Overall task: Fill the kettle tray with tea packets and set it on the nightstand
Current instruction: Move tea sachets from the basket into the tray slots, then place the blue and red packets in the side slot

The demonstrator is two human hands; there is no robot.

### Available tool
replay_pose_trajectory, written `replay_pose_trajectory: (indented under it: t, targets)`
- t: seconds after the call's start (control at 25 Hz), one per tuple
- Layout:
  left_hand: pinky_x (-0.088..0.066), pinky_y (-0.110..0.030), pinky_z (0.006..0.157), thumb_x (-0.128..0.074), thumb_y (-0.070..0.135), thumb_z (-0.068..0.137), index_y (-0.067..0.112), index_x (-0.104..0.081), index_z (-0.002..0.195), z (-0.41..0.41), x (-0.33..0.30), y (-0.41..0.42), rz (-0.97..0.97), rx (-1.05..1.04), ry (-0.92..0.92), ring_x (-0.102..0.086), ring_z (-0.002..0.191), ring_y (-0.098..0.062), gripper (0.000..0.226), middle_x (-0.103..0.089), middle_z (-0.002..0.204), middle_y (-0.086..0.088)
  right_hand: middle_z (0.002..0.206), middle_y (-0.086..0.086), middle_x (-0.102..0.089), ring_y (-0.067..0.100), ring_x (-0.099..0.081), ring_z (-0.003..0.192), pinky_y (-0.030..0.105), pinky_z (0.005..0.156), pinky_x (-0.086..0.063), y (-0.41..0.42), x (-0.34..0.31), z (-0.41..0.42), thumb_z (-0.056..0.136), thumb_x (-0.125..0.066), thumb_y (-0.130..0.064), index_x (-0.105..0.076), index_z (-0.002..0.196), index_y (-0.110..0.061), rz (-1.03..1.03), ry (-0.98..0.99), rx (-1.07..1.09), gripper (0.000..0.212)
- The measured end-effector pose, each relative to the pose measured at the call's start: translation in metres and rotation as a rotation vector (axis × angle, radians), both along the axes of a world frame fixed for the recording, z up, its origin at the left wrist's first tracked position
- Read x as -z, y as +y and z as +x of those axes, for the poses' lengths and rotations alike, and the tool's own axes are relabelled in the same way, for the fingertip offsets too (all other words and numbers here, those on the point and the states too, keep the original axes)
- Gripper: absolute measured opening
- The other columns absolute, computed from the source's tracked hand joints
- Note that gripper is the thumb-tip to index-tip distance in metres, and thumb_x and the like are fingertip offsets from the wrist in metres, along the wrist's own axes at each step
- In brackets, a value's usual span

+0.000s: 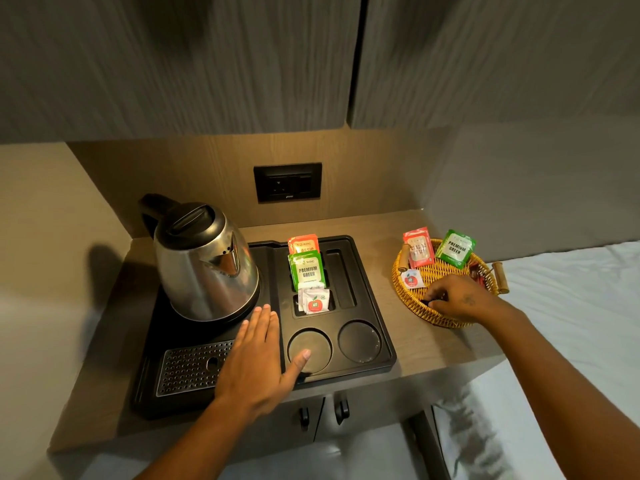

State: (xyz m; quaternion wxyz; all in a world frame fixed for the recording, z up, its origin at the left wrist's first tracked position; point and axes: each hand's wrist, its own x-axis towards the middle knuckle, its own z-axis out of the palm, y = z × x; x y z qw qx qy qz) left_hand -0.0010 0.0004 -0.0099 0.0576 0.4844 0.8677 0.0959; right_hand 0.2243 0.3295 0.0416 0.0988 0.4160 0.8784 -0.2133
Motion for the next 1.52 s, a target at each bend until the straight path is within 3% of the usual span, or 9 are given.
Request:
replay_pose_trajectory:
  t: [0.2,0.4,0.56,0.64,0.92,1.12,1.2,1.32,1.52]
  targets:
    - [0.000,-0.036,0.121,-0.002,0.084,0.081,0.014,-0.005,0.154,0.000,-0.002,0.000,0.000,-0.006,-0.005,0.009,0.149,-0.016,0.101,0.002,0.163,-0.003,0.079,-0.005,-0.070,0.013,-0.063,0.079,0.033,0.067,-0.053,-0.003,-0.020,-0.007,0.082,-0.071,-0.020,-0.068,0.067,-0.032,0.045,0.000,0.044,0.019]
    - [-0.003,-0.039,0.123,-0.001,0.085,0.081,0.015,-0.002,0.154,0.000,-0.001,0.001,-0.018,-0.007,-0.011,0.011,0.149,-0.016,0.101,0.006,0.162,-0.003,0.067,-0.017,-0.062,0.002,-0.058,0.067,0.023,0.056,-0.041,-0.027,-0.045,-0.064,0.078,-0.071,-0.021,-0.067,0.060,-0.031,0.120,0.311,0.182,0.021]
    - [-0.003,-0.038,0.123,-0.004,0.085,0.081,0.016,-0.003,0.154,0.001,-0.003,0.000,-0.007,-0.025,-0.018,0.010,0.149,-0.016,0.101,0.004,0.163,-0.002,0.078,0.005,-0.068,0.025,-0.065,0.077,0.032,0.065,-0.054,-0.050,-0.027,-0.169,0.072,-0.071,-0.013,-0.071,0.073,-0.016,-0.024,0.204,0.257,0.003]
    - [-0.003,-0.038,0.123,-0.005,0.085,0.082,0.015,-0.005,0.154,0.001,-0.002,-0.001,-0.005,-0.020,-0.018,0.010,0.149,-0.015,0.101,0.003,0.163,-0.002,0.091,0.011,-0.068,0.031,-0.065,0.083,0.034,0.066,-0.053,-0.054,-0.015,-0.197,0.071,-0.071,-0.017,-0.069,0.087,-0.011,0.006,0.143,0.284,0.017]
    - [0.000,-0.035,0.121,-0.007,0.085,0.082,0.016,-0.006,0.155,0.002,-0.001,0.001,0.009,-0.016,-0.016,0.010,0.149,-0.014,0.101,0.002,0.163,-0.001,0.102,0.014,-0.067,0.032,-0.064,0.087,0.033,0.062,-0.048,-0.050,-0.003,-0.213,0.078,-0.066,-0.016,-0.065,0.094,-0.010,0.076,0.149,0.244,0.017]
    - [0.000,-0.037,0.122,-0.005,0.085,0.081,0.016,-0.002,0.154,0.001,-0.001,-0.001,0.006,-0.014,-0.019,0.010,0.149,-0.015,0.101,0.005,0.163,-0.002,0.101,0.010,-0.066,0.029,-0.064,0.088,0.034,0.072,-0.051,-0.040,-0.024,-0.159,0.081,-0.069,-0.019,-0.064,0.107,-0.014,0.082,0.335,0.299,0.027]
    - [0.000,-0.037,0.122,-0.004,0.086,0.080,0.016,-0.002,0.154,0.001,-0.001,0.000,0.005,-0.024,-0.025,0.010,0.149,-0.015,0.102,0.005,0.162,-0.002,0.085,0.008,-0.065,0.029,-0.066,0.081,0.034,0.068,-0.052,-0.021,-0.029,-0.103,0.080,-0.068,-0.025,-0.066,0.098,-0.012,0.224,0.363,0.361,0.022]
    - [0.000,-0.037,0.122,-0.003,0.086,0.079,0.016,-0.003,0.154,0.002,-0.001,0.000,0.001,-0.022,-0.016,0.010,0.149,-0.015,0.103,0.005,0.163,-0.002,0.070,0.008,-0.060,0.029,-0.064,0.069,0.027,0.051,-0.044,0.009,-0.026,-0.020,0.077,-0.071,-0.025,-0.063,0.084,-0.009,0.321,0.161,0.489,0.019]
    - [0.000,-0.037,0.122,-0.002,0.086,0.079,0.014,-0.004,0.154,0.003,-0.003,0.000,0.008,-0.018,-0.004,0.008,0.149,-0.016,0.104,0.003,0.163,-0.003,0.084,0.014,-0.063,0.030,-0.064,0.079,0.040,0.070,-0.057,0.025,-0.006,0.005,0.075,-0.073,-0.020,-0.061,0.093,-0.007,0.252,-0.036,0.508,0.024]
